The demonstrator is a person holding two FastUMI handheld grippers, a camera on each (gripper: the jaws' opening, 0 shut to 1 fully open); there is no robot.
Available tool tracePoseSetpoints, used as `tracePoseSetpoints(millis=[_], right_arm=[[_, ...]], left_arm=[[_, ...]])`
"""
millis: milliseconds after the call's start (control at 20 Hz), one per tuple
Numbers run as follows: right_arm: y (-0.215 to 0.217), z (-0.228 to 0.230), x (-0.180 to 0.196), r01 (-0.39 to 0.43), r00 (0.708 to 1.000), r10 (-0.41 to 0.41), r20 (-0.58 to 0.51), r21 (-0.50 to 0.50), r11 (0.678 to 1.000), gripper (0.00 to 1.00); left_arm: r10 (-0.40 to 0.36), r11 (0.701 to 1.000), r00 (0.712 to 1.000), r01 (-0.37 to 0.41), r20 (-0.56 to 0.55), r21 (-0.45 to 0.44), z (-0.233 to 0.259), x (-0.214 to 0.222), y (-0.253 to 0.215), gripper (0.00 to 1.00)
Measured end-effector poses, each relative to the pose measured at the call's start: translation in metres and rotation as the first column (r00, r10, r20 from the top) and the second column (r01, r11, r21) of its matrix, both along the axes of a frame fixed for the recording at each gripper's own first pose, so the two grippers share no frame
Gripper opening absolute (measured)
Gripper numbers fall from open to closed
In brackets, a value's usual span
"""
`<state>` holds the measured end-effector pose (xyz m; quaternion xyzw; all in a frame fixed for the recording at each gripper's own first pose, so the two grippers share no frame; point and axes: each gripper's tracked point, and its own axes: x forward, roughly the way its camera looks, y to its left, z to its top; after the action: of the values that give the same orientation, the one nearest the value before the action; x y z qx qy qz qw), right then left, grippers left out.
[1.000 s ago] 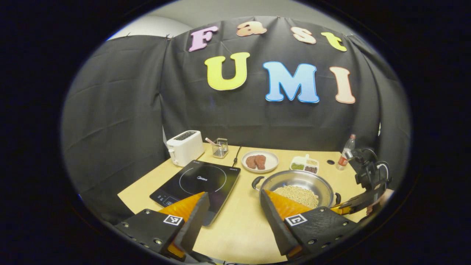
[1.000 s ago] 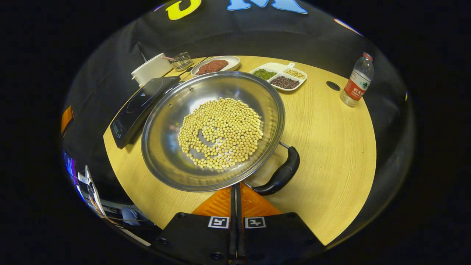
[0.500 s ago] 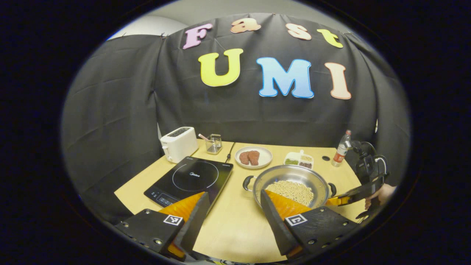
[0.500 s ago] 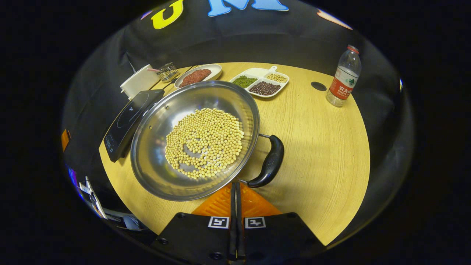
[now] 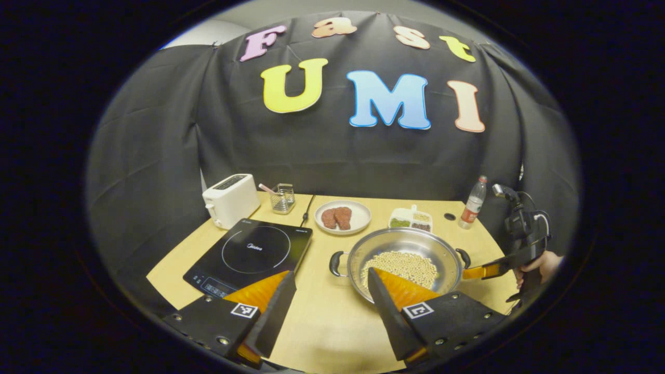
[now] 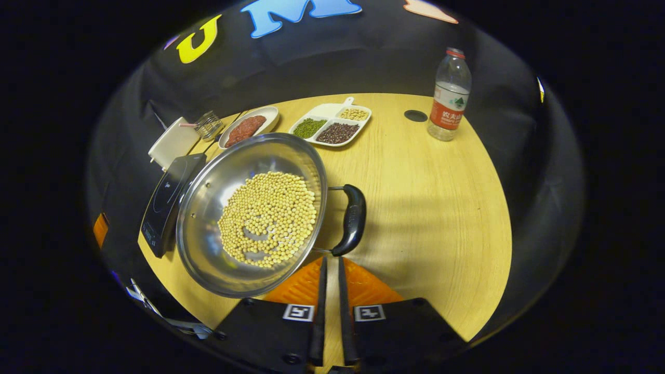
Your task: First push the handle of the pot to place it horizontally, then grasp the pot with both hands and set it on the induction cooktop.
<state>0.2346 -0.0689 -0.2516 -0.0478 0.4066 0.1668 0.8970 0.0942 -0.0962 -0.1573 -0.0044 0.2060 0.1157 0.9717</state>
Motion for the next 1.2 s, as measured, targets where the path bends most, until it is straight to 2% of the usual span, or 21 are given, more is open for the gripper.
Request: tracePoseSetpoints(millis=[50,150,200,250,300,350,400,450,500,650,850,950,1200], right_arm=[[-0.004,0.005,0.0,0.01,1.0,-0.01,0.02,0.004,1.0,0.3],[-0.007,0.017,0.001,0.033,0.998,-0.034,0.046,0.028,0.999,0.64],[-0.009,0.022,0.003,0.045,0.997,-0.048,0.058,0.044,0.998,0.89],[-0.01,0.028,0.007,0.062,0.995,-0.066,0.071,0.062,0.996,0.94],[-0.009,0.034,0.01,0.074,0.993,-0.081,0.083,0.083,0.994,0.92],[-0.009,0.039,0.015,0.089,0.991,-0.099,0.093,0.101,0.991,0.98],[-0.007,0.043,0.02,0.099,0.988,-0.112,0.102,0.121,0.988,0.93],[-0.005,0.047,0.027,0.109,0.986,-0.125,0.109,0.14,0.984,0.93],[-0.001,0.048,0.034,0.116,0.984,-0.135,0.113,0.161,0.98,0.98],[0.01,0.04,0.048,0.133,0.986,-0.151,0.076,0.199,0.971,0.98],[0.018,0.014,0.068,0.144,0.987,-0.155,0.048,0.184,0.972,0.98],[0.019,0.0,0.076,0.141,0.988,-0.15,0.046,0.163,0.977,0.98],[0.029,-0.019,0.082,0.141,0.989,-0.148,0.024,0.176,0.974,0.96]], left_arm=[[-0.015,1.0,1.0,0.015,-0.014,-0.014,-0.006,0.008,0.003,0.87],[-0.04,0.997,0.999,0.038,-0.028,-0.062,-0.017,0.028,0.011,0.85],[-0.058,0.994,0.998,0.054,-0.033,-0.093,-0.023,0.038,0.013,0.86],[-0.073,0.991,0.997,0.068,-0.038,-0.117,-0.028,0.047,0.016,0.86],[-0.093,0.987,0.995,0.086,-0.041,-0.137,-0.034,0.058,0.019,0.86],[-0.107,0.983,0.993,0.099,-0.049,-0.154,-0.041,0.07,0.022,0.86],[-0.123,0.979,0.991,0.113,-0.055,-0.168,-0.047,0.081,0.025,0.85],[-0.141,0.975,0.988,0.127,-0.065,-0.184,-0.055,0.093,0.026,0.85],[-0.163,0.969,0.984,0.145,-0.076,-0.199,-0.062,0.103,0.026,0.83],[-0.225,0.952,0.968,0.193,-0.115,-0.239,-0.092,0.128,0.025,0.85],[-0.291,0.927,0.942,0.234,-0.17,-0.291,-0.141,0.154,0.022,0.83],[-0.314,0.911,0.93,0.237,-0.193,-0.338,-0.163,0.161,0.019,0.86],[-0.37,0.87,0.907,0.262,-0.201,-0.418,-0.189,0.175,0.007,0.86]])
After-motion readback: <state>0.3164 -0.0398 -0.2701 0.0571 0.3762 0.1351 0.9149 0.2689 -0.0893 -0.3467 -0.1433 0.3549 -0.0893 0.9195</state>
